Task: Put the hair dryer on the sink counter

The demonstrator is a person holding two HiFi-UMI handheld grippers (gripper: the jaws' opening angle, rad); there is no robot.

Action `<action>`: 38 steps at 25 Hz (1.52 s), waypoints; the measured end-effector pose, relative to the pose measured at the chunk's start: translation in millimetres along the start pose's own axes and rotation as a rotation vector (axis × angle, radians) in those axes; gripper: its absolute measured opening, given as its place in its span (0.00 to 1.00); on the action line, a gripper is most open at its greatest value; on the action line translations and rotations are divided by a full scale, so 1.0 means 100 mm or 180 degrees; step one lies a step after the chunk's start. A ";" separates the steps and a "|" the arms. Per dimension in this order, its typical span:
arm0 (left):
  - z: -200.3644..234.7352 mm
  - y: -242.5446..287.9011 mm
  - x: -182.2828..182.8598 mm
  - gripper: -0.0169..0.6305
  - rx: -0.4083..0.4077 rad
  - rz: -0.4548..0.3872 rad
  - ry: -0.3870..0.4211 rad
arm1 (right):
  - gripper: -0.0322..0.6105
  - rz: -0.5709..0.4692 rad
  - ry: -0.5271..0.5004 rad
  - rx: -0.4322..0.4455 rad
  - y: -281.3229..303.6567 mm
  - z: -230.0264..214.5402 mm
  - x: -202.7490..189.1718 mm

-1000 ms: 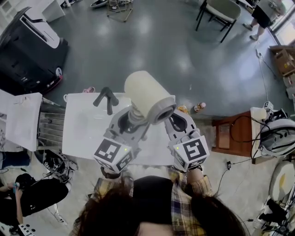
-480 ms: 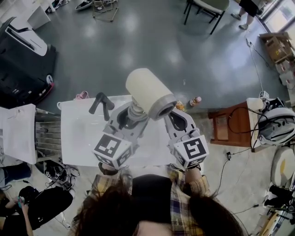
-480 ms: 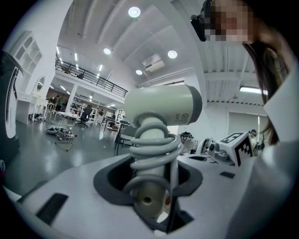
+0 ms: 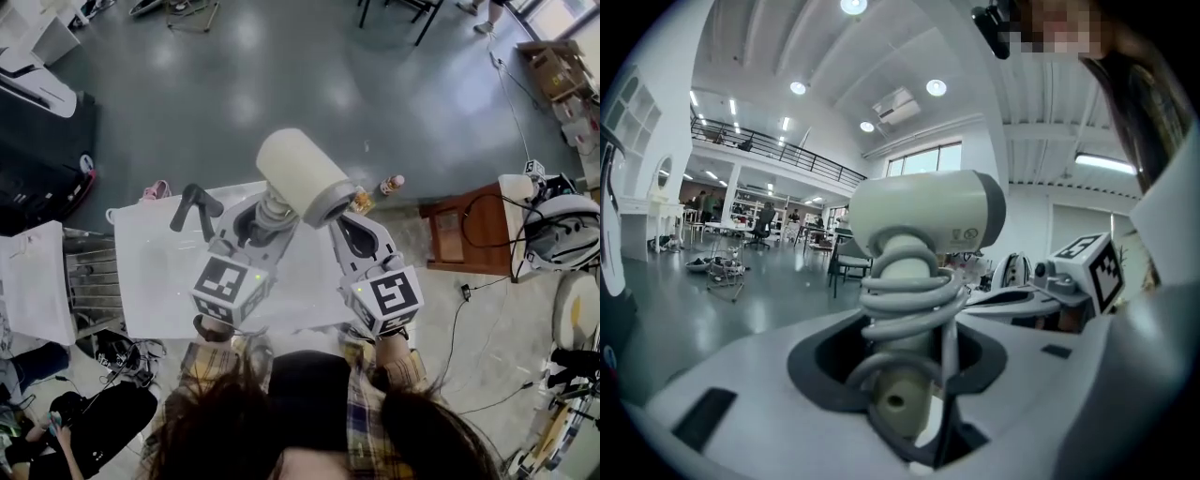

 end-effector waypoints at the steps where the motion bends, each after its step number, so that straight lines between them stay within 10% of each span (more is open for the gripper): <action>1: 0.02 0.04 -0.03 0.31 -0.0021 0.0072 0.0032 | 0.07 0.0024 -0.0001 -0.0012 -0.01 -0.01 -0.03; 14: 0.28 0.56 -0.59 0.31 -0.0397 0.1007 0.0635 | 0.07 0.0230 0.0074 -0.0132 0.03 -0.05 -0.27; 38: 0.62 1.17 -1.83 0.31 -0.0918 0.2110 0.0786 | 0.07 0.0588 0.0295 -0.0335 0.14 -0.22 -0.79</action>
Point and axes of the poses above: the fingertips, and each gripper's own axes: y forward along the fingers, z to its left, x out of its top, the point moved 1 cm from there along -y, backward along the fingers, and after that the axes turned 11 degrees about -x, right-handed, at the moved point
